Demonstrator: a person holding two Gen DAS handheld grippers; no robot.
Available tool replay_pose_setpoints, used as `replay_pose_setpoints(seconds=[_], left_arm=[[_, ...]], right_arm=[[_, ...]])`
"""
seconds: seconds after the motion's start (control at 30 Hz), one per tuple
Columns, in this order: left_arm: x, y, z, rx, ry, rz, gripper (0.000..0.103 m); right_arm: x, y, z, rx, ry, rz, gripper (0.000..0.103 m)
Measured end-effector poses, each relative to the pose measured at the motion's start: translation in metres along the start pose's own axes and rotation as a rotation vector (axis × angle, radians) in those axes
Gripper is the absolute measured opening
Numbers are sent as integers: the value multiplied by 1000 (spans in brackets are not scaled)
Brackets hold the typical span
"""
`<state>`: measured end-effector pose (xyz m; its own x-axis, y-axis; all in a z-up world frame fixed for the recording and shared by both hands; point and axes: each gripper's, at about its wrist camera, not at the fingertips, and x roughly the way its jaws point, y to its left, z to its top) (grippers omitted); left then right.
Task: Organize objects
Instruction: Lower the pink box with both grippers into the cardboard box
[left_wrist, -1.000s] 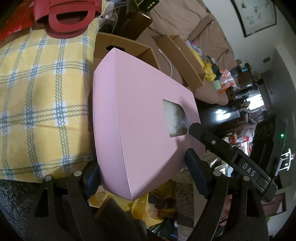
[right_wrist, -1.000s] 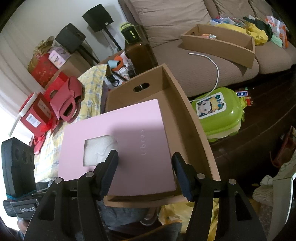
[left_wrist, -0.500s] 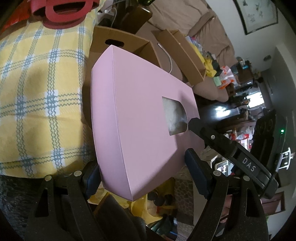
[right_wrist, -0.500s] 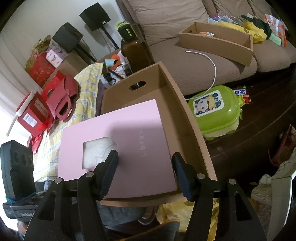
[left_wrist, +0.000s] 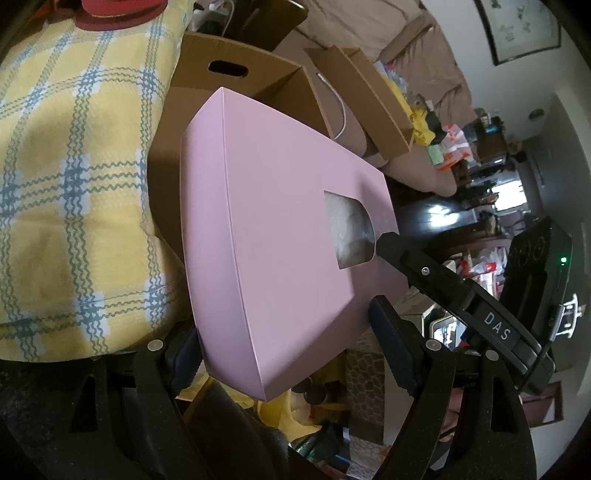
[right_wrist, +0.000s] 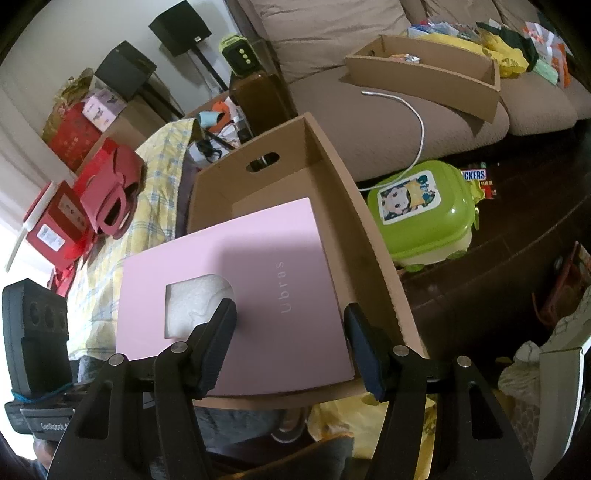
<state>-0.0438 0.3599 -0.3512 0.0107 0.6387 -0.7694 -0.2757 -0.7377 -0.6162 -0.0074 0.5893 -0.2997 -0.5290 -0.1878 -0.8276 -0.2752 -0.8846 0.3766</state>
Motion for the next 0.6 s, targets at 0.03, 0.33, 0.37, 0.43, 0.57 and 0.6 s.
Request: replay_pose_setpoints(seconds=[0.03,0.33,0.37,0.43,0.57,0.6], left_arm=[[1,0,0,0,1,0,81],[8,4,0,-6,15,3,81],[9,4,0,-8,17,3,81],[9,5,1,-7,18,8,81],[12,5,0,-8,22,10,81],[12,6,0,-8,23,10,81]], right_arm=[[1,0,-1,1,1,0,62],[6,-5,-1,11,14,-2,62],[7,-6,-1,12,15,-2,62],[9,-7,-1,14,19,-2,62],[11,-8,-2,19,23,-2,62],[11,-9,-2,19,25,-3,62]])
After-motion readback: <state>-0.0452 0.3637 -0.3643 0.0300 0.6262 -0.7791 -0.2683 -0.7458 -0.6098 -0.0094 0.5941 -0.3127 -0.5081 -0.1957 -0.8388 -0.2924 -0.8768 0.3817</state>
